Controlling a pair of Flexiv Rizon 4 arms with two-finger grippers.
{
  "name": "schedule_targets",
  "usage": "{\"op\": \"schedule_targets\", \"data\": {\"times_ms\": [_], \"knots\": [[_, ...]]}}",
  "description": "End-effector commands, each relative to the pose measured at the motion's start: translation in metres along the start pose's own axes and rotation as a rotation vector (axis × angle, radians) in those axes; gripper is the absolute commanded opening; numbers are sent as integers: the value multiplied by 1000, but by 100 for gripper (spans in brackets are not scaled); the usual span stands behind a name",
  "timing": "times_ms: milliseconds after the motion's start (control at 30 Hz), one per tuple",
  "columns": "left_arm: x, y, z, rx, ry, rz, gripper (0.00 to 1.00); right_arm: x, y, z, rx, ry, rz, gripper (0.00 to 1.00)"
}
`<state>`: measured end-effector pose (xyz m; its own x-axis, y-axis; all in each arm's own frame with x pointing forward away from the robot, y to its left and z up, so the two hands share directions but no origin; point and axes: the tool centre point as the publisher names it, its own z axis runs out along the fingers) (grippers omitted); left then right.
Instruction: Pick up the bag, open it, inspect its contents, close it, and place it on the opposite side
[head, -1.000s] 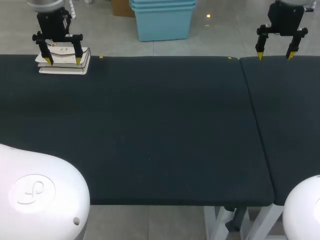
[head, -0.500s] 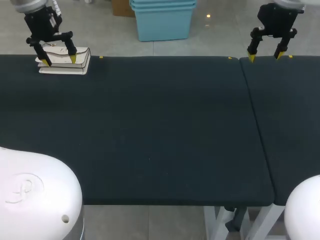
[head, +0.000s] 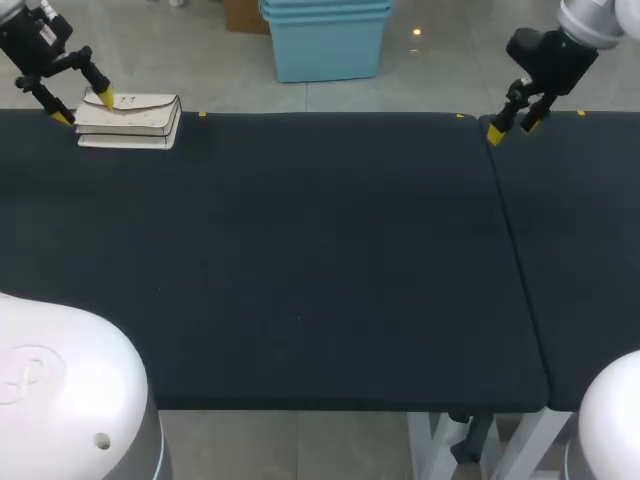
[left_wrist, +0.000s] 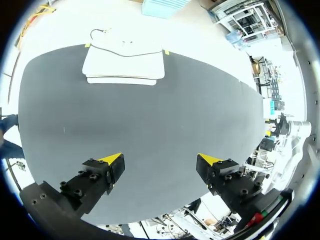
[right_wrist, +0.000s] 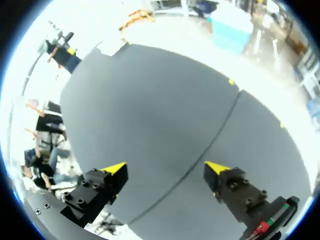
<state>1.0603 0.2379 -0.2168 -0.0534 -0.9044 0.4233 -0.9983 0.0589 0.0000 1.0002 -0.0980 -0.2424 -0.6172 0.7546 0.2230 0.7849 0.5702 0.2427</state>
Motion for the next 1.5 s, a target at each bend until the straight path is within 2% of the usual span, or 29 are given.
{"op": "schedule_targets", "data": {"times_ms": [33, 400, 467, 867, 967, 1067, 1267, 1500], "knots": [[-16, -15, 1, -29, 141, 8, 100, 0, -9, 19, -243, 86, -243, 100], [-56, -46, 10, -44, 186, -9, 100, 6, -12, 39, -341, 136, -435, 100], [-61, -49, 11, -45, 188, -16, 100, 7, -14, 45, -303, 166, -400, 100], [-87, -73, 8, -36, 203, -40, 100, 7, -14, 45, -303, 166, -400, 100], [-95, -81, 7, -39, 208, -45, 100, 5, -5, 47, -350, 65, -504, 100], [-104, -90, 6, -37, 222, -46, 100, 4, 0, 56, -388, 25, -561, 100], [-124, -111, 4, -41, 262, -46, 100, 5, 4, 68, -451, -6, -634, 100], [-147, -138, 8, -93, 338, -42, 100, 6, 6, 73, -465, -39, -695, 100]]}}
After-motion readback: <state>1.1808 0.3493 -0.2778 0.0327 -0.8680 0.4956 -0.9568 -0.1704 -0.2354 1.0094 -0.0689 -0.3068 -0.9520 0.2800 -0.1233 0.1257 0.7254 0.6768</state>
